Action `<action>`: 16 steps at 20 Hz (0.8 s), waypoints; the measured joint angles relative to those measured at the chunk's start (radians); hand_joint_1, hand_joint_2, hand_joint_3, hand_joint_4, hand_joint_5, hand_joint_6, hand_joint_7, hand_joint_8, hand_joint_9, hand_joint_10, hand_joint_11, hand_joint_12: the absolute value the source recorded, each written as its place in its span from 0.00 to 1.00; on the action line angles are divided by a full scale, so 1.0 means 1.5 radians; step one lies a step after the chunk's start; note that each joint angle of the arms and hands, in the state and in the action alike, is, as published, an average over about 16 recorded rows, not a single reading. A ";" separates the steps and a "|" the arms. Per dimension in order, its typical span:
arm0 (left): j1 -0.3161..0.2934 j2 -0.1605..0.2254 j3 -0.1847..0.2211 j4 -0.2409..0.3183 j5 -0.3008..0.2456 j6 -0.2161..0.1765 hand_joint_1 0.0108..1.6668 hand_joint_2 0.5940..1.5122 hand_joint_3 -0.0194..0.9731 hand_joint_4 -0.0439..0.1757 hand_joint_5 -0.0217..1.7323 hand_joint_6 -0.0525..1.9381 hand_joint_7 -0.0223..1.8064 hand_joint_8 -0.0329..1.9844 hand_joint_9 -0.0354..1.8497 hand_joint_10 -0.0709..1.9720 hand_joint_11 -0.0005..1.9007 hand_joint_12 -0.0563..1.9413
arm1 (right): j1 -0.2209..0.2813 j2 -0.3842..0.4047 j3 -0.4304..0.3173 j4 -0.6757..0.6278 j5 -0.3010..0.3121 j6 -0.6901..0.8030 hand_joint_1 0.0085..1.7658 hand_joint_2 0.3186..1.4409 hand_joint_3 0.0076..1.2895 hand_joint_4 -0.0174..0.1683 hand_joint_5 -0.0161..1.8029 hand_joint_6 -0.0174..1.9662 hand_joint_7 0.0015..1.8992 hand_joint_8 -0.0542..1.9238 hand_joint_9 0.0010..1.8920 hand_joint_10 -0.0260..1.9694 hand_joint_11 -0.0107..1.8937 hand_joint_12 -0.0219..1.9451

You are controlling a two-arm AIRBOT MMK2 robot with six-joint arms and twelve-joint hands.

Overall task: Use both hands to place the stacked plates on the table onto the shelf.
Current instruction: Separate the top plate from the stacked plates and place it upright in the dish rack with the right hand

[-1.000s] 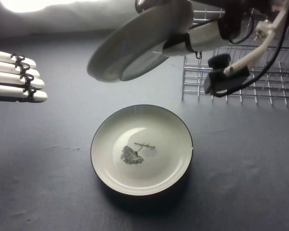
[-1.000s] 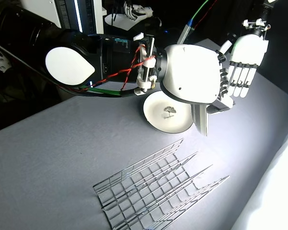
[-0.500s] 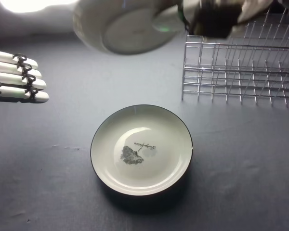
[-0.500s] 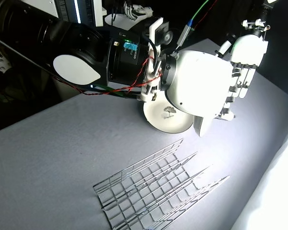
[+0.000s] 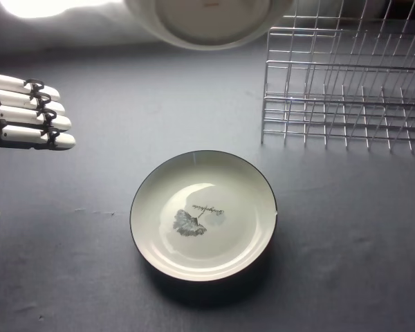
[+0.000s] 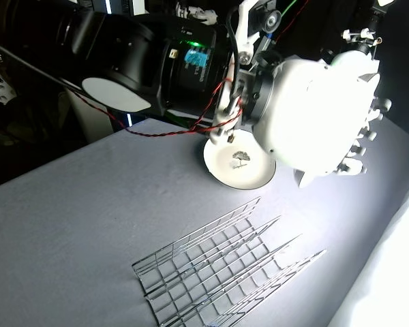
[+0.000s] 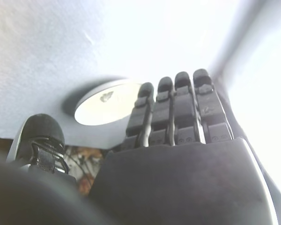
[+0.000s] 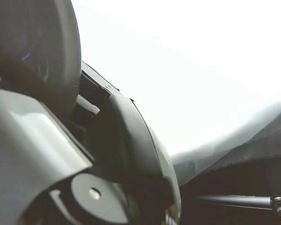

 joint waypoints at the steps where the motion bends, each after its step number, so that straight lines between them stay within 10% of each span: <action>1: 0.000 0.000 0.000 -0.001 -0.001 0.000 0.00 0.62 0.03 0.24 0.02 0.03 0.02 0.02 0.03 0.04 0.01 0.03 | 0.000 0.005 0.001 0.005 -0.001 0.000 0.76 0.63 0.00 0.09 0.50 0.50 0.53 0.44 0.48 0.61 0.33 0.67; 16: -0.001 -0.030 0.007 -0.014 -0.057 0.000 0.00 0.62 0.03 0.24 0.02 0.03 0.02 0.02 0.03 0.04 0.01 0.03 | -0.040 0.121 -0.011 0.020 -0.013 -0.002 0.76 0.63 0.00 0.08 0.50 0.50 0.53 0.45 0.47 0.63 0.32 0.69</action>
